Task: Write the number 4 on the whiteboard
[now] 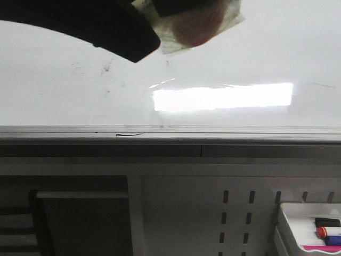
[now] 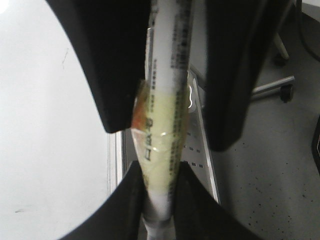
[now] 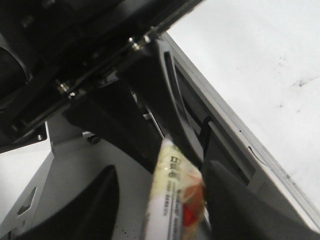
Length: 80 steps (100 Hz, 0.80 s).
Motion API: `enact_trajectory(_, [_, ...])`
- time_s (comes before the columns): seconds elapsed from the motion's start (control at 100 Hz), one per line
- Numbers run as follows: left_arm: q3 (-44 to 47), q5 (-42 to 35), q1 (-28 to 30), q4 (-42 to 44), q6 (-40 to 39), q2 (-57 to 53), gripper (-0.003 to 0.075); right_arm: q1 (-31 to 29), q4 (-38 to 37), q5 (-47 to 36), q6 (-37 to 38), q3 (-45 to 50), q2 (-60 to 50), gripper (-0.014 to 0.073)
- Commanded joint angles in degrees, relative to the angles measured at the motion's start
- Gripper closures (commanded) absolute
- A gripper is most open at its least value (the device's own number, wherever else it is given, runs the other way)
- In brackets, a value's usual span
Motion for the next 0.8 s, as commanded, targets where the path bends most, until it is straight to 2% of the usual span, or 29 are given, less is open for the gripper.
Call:
enact_trajectory(0.0, [-1.9,-3.5,-0.4,-1.3,-0.2,-1.3,0.0740,0.1,0.9,-4.3,-0.7,-2.1,-0.3,0.0372])
enact_trajectory(0.11, [-1.9,-3.5,-0.4,-1.3,-0.2,-1.3,0.0740,0.1,0.9,-3.8,-0.7,-2.1,-0.3,0.0464])
enact_trajectory(0.29, [-1.9,-3.5,-0.4,-1.3,-0.2,-1.3,0.0740,0.1,0.9,-3.0,-0.7,-2.1,-0.3,0.0533])
enact_trajectory(0.46, [-1.9,-3.5,-0.4,-2.4,-0.2,-1.3,0.0741,0.1,0.9,-2.6,-0.7,-2.1,-0.3,0.0660])
enact_trajectory(0.7, [-1.9,-3.5,-0.4,-3.5,-0.5,-1.3,0.0736,0.1,0.9,-2.6,-0.7,-2.1,-0.3,0.0658])
enact_trajectory(0.75, [-1.9,-3.5,-0.4,-4.3,-0.5,-1.3,0.0710,0.1,0.9,-2.6,-0.7,-2.1,-0.3,0.0658])
enact_trajectory(0.79, [-1.9,-3.5,-0.4,-5.1,-0.5,-1.3,0.0661,0.1,0.9,-2.6,-0.7,-2.1,-0.3,0.0658])
